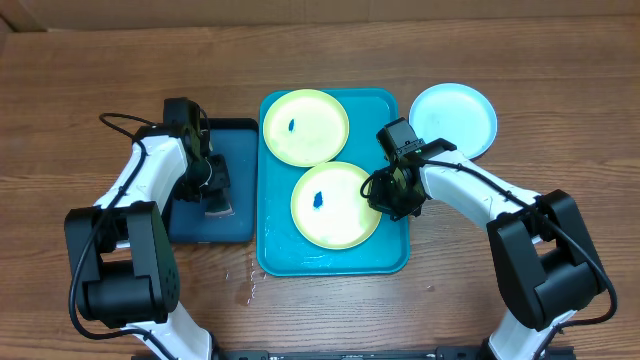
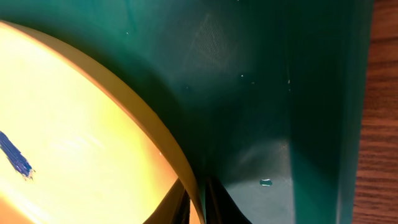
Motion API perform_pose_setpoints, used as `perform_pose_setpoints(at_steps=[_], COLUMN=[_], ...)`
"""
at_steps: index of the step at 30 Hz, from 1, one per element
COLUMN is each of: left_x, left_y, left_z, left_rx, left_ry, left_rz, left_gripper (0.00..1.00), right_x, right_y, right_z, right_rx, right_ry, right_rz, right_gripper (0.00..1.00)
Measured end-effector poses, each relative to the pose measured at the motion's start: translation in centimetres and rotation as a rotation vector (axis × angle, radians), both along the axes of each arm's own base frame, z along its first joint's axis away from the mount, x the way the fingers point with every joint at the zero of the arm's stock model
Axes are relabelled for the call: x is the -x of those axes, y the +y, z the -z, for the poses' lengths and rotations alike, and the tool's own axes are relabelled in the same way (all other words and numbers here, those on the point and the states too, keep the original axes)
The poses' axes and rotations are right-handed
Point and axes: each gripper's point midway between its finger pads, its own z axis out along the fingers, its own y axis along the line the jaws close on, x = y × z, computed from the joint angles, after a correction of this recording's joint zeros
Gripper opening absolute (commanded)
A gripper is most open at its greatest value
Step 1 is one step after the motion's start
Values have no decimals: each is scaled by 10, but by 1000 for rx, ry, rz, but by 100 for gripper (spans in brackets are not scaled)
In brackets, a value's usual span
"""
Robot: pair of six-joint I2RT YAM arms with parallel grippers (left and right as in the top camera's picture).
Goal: Clean dirty plates on tray and stack at the side
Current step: 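Lower the left gripper onto the sponge on the black tray and grasp it, then lift the sponge with the left gripper and carry it toward the yellow plate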
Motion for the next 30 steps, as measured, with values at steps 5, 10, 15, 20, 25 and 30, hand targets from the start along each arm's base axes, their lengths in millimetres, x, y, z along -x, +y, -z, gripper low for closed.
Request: perform_pose_setpoints(at_steps=[5, 10, 15, 20, 25, 30], left_x=[0, 1, 5, 5, 5, 4], left_y=[0, 0, -1, -3, -8, -8], left_z=[0, 1, 7, 10, 9, 3], left_rx=[0, 0, 5, 12, 49, 88], left_ry=[1, 4, 9, 2, -1, -22], left_rz=[5, 5, 5, 7, 26, 19], left_gripper=[22, 21, 19, 4, 4, 4], right_x=[0, -1, -1, -1, -2, -3], right_y=[0, -1, -1, -1, -1, -1], right_z=[0, 0, 0, 0, 0, -1], right_rx=[1, 4, 6, 6, 4, 9], right_ry=[-1, -3, -5, -6, -9, -15], right_rz=[1, 0, 1, 1, 5, 0], right_gripper=[11, 11, 12, 12, 24, 19])
